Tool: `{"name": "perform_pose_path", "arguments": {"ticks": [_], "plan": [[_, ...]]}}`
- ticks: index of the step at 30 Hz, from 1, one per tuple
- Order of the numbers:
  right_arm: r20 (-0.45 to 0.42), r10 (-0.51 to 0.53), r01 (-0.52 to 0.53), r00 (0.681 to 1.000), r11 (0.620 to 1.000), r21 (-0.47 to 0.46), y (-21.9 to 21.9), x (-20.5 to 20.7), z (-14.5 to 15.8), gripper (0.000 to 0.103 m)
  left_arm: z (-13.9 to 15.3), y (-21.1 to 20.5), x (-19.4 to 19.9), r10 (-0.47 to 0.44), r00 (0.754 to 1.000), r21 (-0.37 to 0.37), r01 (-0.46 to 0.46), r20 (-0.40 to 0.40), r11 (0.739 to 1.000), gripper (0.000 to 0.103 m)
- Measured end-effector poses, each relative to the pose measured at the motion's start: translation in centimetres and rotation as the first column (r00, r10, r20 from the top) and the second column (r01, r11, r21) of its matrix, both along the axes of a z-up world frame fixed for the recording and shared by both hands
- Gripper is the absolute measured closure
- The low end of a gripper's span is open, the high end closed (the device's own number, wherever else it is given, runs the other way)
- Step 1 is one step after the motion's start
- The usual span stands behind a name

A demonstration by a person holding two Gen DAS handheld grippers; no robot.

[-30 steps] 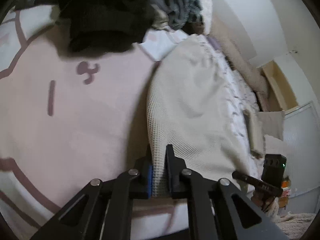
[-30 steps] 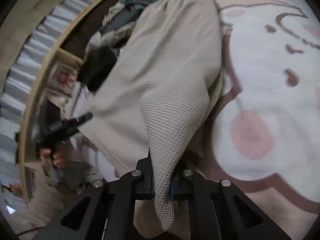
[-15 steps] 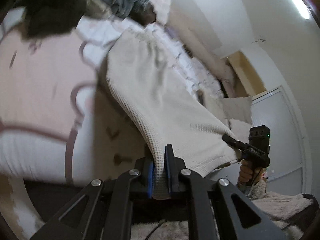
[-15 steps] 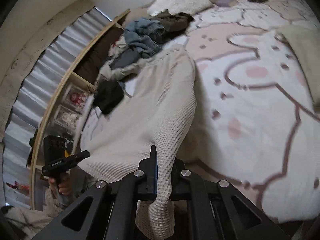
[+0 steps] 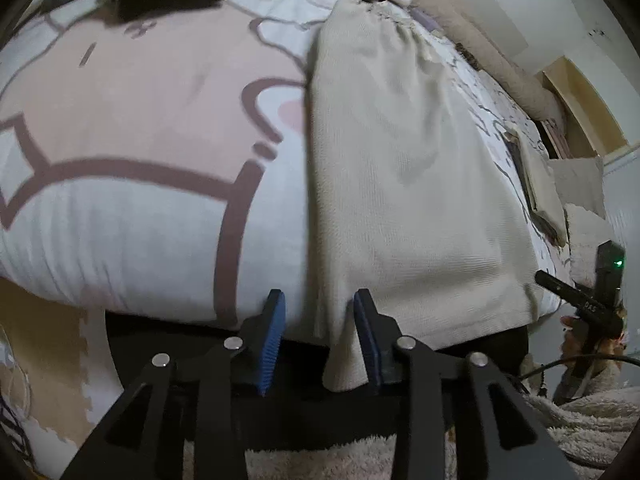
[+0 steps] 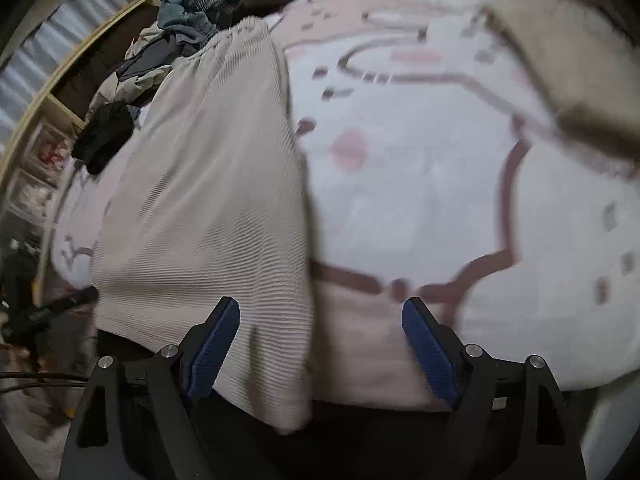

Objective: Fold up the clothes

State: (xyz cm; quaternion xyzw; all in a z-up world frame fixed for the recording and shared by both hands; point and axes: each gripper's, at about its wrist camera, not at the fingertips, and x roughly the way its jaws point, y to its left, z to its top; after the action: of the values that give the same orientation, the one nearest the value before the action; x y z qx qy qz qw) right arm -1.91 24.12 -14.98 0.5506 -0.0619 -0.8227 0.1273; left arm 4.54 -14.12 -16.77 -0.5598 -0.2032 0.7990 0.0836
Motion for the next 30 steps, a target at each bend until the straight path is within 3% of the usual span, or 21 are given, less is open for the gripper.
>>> {"name": "perform_pose_path", "arguments": {"ticks": [2, 5, 9, 12, 14, 16, 21, 24, 27, 30], "plan": [[-0.078, -0.011, 0.013, 0.997, 1.0, 0.02, 0.3, 0.0, 1.8, 0.02, -0.5, 0.3, -0.1, -0.021, 1.0, 0.008, 0.021, -0.011, 1.0, 0.066], [-0.148, 0.047, -0.056, 0.988, 0.997, -0.057, -0.7, -0.8, 4.3, 0.024, -1.3, 1.8, -0.8, -0.051, 0.998, -0.023, 0.05, -0.029, 0.998, 0.066], [-0.251, 0.207, -0.241, 0.946, 0.964, -0.113, -7.0, -3.8, 7.1, 0.038, -1.6, 1.7, -1.0, -0.048, 0.998, -0.022, 0.047, -0.042, 0.999, 0.065], [-0.315, 0.308, -0.342, 0.898, 0.938, -0.055, -12.4, -7.7, 8.3, 0.05, -1.3, 1.2, -0.5, -0.024, 0.998, 0.013, 0.025, -0.049, 1.0, 0.065], [-0.308, 0.341, -0.358, 0.888, 0.934, 0.002, -16.3, -11.8, 7.9, 0.061, -1.1, 1.2, -0.1, -0.016, 0.998, 0.014, 0.016, -0.056, 1.0, 0.065], [-0.259, 0.346, -0.347, 0.902, 0.937, 0.042, -20.3, -17.3, 6.8, 0.071, -0.9, 1.1, 0.2, -0.01, 0.998, 0.013, 0.011, -0.061, 1.0, 0.063], [-0.131, 0.361, -0.341, 0.923, 0.927, 0.155, -28.0, -27.1, 1.8, 0.076, -1.5, 0.3, 0.2, -0.001, 0.999, 0.062, 0.004, -0.05, 0.998, 0.062], [-0.093, 0.307, -0.262, 0.947, 0.907, 0.329, -29.6, -31.9, -1.9, 0.076, -1.9, -0.1, -0.1, 0.001, 0.999, 0.093, 0.003, -0.042, 0.996, 0.062], [-0.035, 0.204, -0.193, 0.978, 0.962, 0.195, -27.9, -35.9, -3.3, 0.078, -2.3, -0.6, -0.3, 0.0, 0.999, 0.122, 0.005, -0.04, 0.993, 0.062], [-0.042, 0.178, -0.167, 0.983, 0.966, 0.197, -27.9, -37.9, -3.2, 0.078, -2.7, -0.9, -0.4, -0.003, 0.999, 0.14, 0.008, -0.039, 0.99, 0.062]]}}
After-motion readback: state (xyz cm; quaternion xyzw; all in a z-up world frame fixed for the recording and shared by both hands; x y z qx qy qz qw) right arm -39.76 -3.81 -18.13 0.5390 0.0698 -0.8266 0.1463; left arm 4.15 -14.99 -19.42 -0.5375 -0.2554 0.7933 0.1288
